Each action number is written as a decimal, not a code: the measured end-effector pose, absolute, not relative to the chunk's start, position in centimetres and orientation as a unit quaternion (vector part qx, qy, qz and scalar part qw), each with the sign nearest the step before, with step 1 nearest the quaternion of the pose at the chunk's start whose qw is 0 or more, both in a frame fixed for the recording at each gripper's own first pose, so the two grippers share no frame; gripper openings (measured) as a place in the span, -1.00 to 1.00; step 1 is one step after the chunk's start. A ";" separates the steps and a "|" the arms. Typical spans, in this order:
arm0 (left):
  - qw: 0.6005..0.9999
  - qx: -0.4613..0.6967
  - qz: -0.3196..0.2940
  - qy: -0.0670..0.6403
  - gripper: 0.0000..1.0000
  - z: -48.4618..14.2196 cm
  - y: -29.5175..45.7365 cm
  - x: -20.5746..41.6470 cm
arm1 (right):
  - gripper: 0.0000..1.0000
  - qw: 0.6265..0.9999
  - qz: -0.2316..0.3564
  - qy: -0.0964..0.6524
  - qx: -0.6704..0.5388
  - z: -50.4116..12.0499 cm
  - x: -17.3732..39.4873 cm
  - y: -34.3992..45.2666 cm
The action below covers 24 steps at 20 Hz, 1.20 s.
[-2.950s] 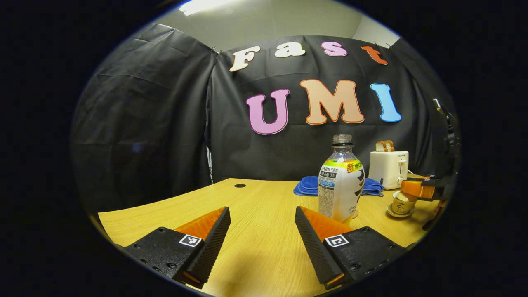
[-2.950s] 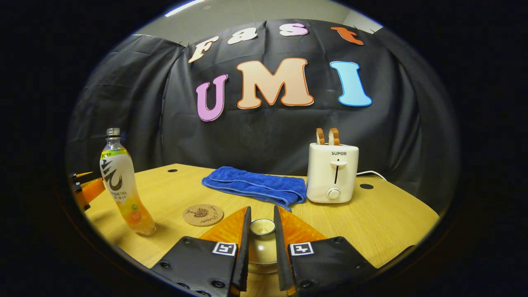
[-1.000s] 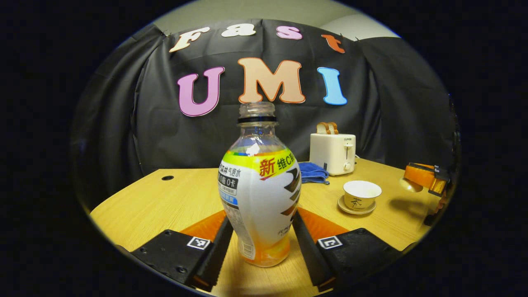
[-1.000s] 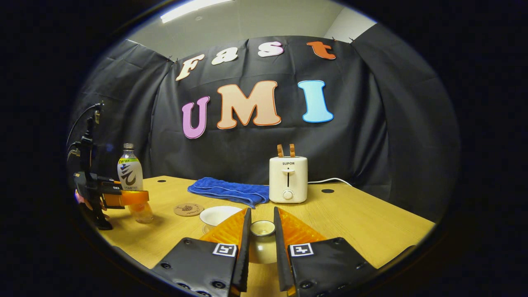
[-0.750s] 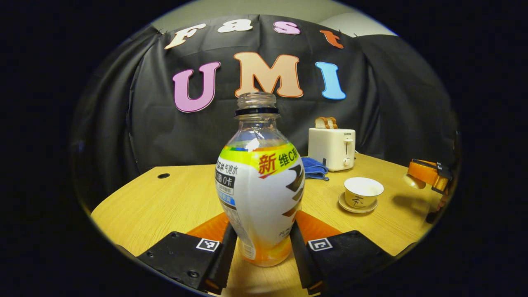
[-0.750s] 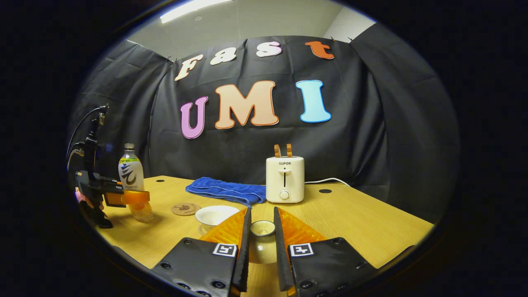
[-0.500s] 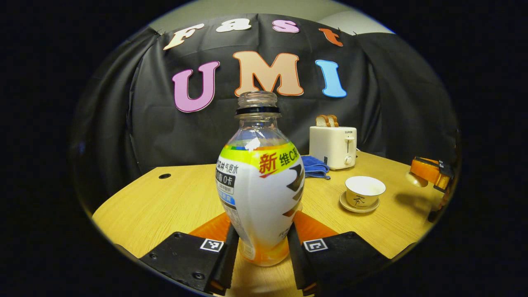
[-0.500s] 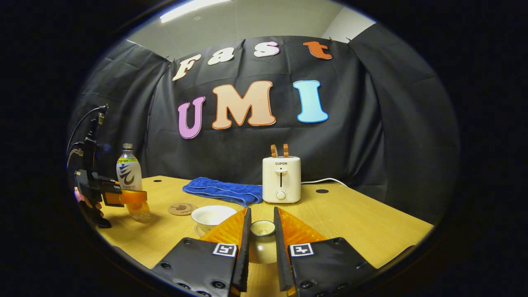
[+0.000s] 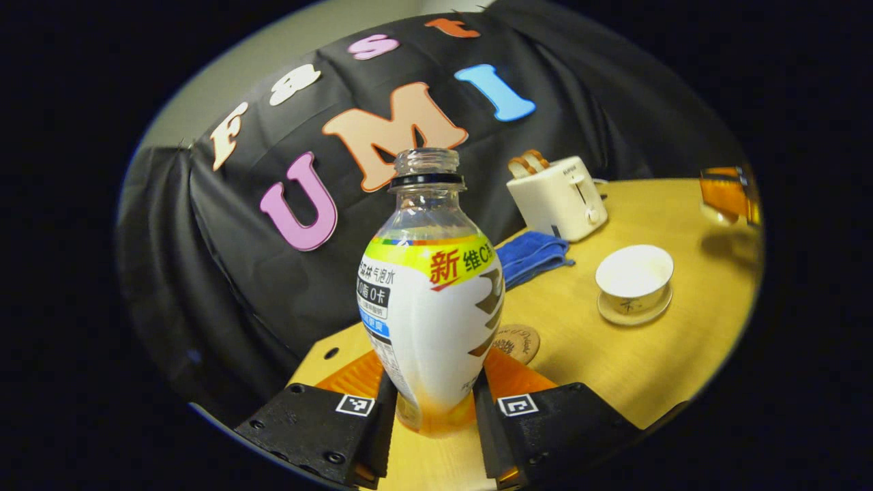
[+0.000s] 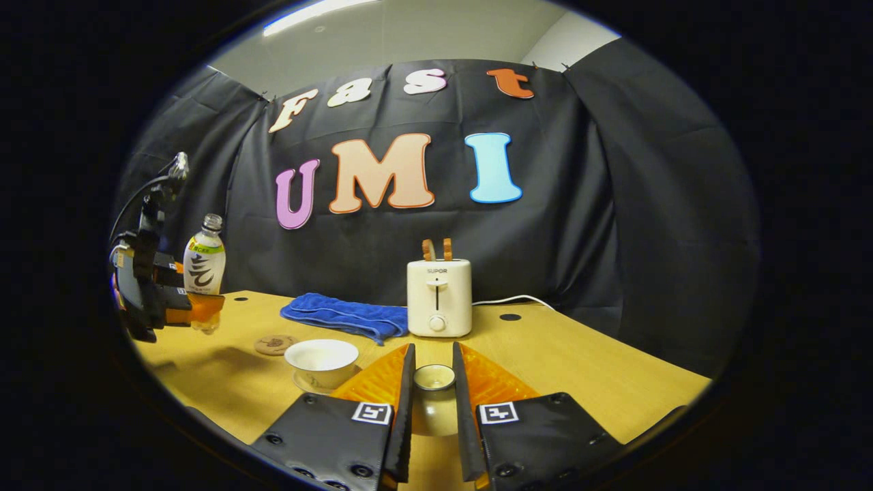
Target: Open the teacup lid with one hand, grasp the water bottle and pour water into the teacup with the other hand; after pouring, place the water bottle on the coaster and then close the teacup lid.
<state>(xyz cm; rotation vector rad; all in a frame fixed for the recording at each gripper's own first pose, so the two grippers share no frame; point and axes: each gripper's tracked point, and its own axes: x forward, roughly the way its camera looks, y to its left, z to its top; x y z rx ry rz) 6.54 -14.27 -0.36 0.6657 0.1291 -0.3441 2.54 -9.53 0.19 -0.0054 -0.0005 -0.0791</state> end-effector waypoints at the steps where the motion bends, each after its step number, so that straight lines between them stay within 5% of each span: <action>1: 0.917 0.359 -0.162 0.061 0.02 -0.5 -14.5 6.7 | -0.37 0.999 -0.048 -0.001 -0.003 0.2 2.6 -10.4; 11: 0.786 0.598 -0.154 0.036 -0.02 -2.0 -17.9 8.5 | -0.36 0.995 -0.098 -0.005 -0.005 0.3 2.6 -14.8; 24: 0.651 0.749 -0.124 -0.005 -0.02 -0.2 -18.9 10.1 | -0.36 0.995 -0.099 -0.004 -0.005 0.3 2.8 -14.9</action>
